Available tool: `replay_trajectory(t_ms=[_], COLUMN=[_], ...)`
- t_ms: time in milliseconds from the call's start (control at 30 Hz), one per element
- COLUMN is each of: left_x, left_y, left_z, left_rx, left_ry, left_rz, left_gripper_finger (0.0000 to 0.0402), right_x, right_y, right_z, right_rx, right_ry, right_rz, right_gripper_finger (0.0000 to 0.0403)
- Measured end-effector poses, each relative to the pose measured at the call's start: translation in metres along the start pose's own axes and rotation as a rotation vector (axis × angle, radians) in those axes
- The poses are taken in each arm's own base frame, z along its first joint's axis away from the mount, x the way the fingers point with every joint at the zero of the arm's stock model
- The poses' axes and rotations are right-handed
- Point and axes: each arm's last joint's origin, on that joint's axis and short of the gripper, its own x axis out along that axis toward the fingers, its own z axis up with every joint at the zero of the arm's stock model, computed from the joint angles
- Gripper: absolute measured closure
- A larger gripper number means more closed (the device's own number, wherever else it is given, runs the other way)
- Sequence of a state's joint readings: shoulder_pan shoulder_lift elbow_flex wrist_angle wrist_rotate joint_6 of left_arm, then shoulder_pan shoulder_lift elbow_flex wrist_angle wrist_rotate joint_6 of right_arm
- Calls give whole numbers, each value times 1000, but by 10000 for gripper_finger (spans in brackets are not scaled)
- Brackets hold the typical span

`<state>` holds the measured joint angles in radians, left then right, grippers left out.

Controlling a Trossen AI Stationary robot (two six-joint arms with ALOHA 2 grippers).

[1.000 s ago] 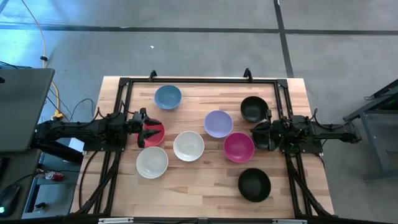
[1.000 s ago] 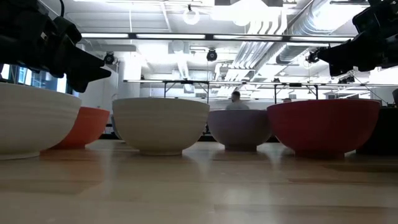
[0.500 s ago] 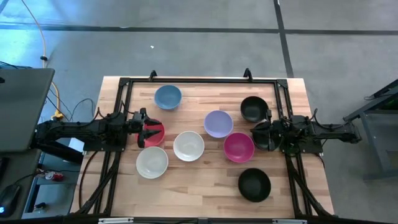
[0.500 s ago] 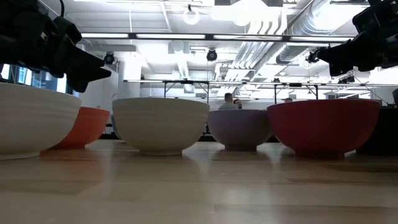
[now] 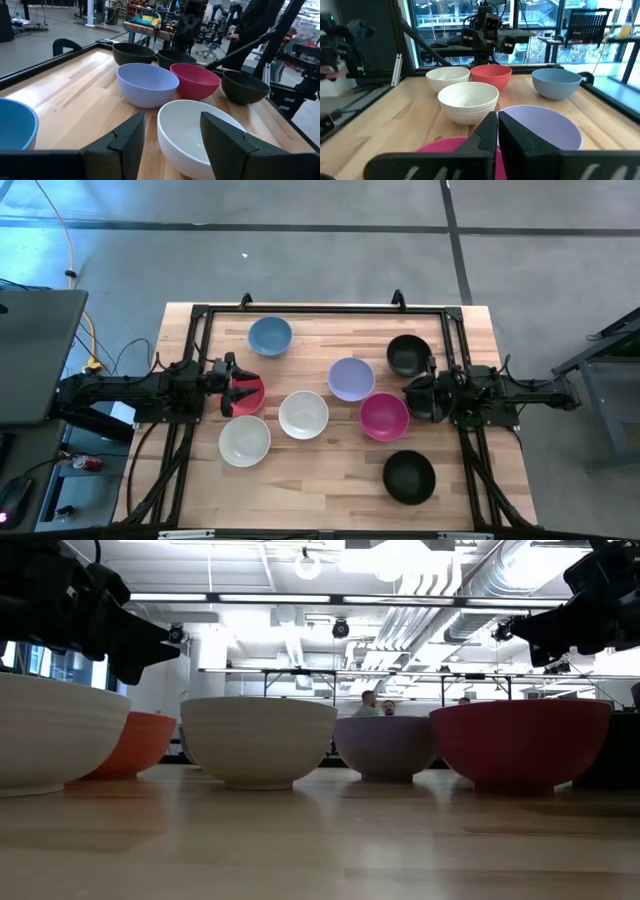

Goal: Nest bowls inside each other
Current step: Stack the purple bowl on top of the left white bowl

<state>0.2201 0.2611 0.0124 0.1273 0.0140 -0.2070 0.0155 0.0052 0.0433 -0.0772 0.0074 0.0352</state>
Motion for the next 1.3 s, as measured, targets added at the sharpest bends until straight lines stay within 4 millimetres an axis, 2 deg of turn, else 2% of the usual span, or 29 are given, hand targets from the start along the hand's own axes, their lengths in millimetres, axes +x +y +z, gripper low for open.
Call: replay_trajectory(t_ms=[233, 467, 767, 867, 1100, 1167, 1300], left_x=[0, 0, 0, 0, 0, 0, 0], left_y=[-1, -1, -1, -1, -1, -2, -2], left_z=[0, 0, 0, 0, -1, -1, -1], left_rx=[-7, -5, 69, 69, 69, 69, 64], left_ry=[6, 7, 7, 7, 11, 13, 14], left_rz=[-23, -23, -26, -26, -49, -63, -63], left_gripper_finger=[222, 222, 222, 222, 222, 222, 222], right_x=[0, 0, -1, -5, -25, -30, -39], right_y=[0, -2, 1, 2, 3, 1, -6], right_z=[0, 1, 7, 22, 76, 90, 109], right_rx=[143, 144, 205, 143, 12, 41, 217], right_ry=[-4, -19, -52, -84, -109, -78, 50], right_rz=[-13, -62, 48, 51, 14, -74, -329], right_gripper_finger=[396, 396, 396, 396, 396, 396, 396])
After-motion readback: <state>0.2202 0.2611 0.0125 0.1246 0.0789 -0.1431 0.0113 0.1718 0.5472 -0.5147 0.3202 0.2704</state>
